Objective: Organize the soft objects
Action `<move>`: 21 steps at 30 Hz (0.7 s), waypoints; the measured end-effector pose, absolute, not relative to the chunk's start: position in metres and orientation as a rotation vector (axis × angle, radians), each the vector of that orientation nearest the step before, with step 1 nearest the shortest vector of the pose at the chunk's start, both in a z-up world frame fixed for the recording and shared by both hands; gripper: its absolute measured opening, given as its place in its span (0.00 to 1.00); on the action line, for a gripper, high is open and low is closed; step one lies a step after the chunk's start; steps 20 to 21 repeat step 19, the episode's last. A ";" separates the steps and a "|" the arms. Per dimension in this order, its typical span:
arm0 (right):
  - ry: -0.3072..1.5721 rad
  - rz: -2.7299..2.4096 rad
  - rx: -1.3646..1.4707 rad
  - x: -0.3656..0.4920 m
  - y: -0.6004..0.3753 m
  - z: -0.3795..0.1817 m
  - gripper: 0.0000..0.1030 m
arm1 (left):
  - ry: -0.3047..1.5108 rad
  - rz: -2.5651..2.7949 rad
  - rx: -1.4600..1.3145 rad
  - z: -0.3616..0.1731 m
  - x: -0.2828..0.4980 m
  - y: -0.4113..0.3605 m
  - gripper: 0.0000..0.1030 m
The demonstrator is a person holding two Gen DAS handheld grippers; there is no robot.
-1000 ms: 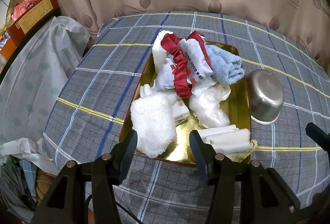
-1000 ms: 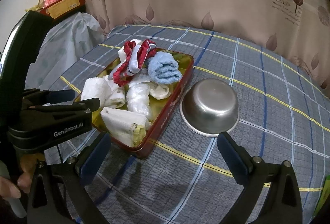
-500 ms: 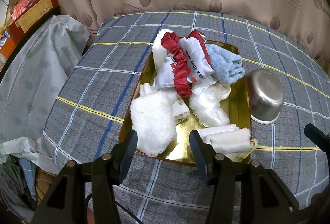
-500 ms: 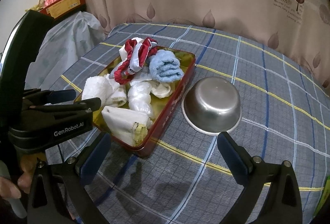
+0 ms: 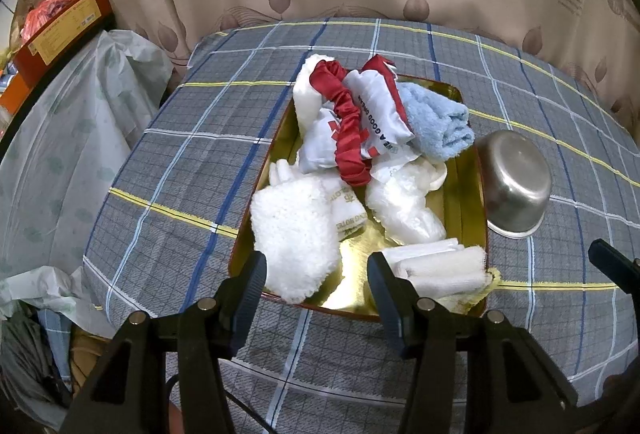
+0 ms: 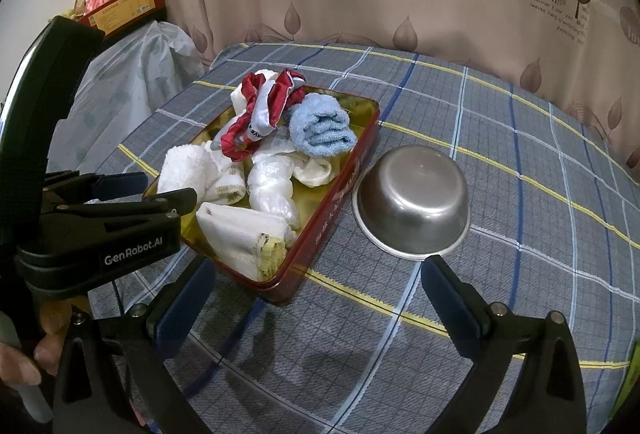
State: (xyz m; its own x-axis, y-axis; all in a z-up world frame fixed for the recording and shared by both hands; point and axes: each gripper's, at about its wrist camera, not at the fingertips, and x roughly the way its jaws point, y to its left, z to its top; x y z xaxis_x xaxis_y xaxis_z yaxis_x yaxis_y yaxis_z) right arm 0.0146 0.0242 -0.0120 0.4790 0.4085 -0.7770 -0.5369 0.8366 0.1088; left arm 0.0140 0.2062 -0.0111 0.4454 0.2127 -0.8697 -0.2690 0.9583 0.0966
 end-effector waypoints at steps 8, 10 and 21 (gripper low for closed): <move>0.906 0.581 -0.158 0.014 0.024 -0.014 0.99 | 1.061 0.288 -0.053 -0.011 0.012 0.205 0.52; 0.907 0.581 -0.158 0.015 0.023 -0.015 0.99 | 1.058 0.286 -0.053 -0.011 0.012 0.204 0.52; 0.907 0.581 -0.157 0.016 0.024 -0.014 0.99 | 1.054 0.277 -0.052 -0.009 0.013 0.202 0.52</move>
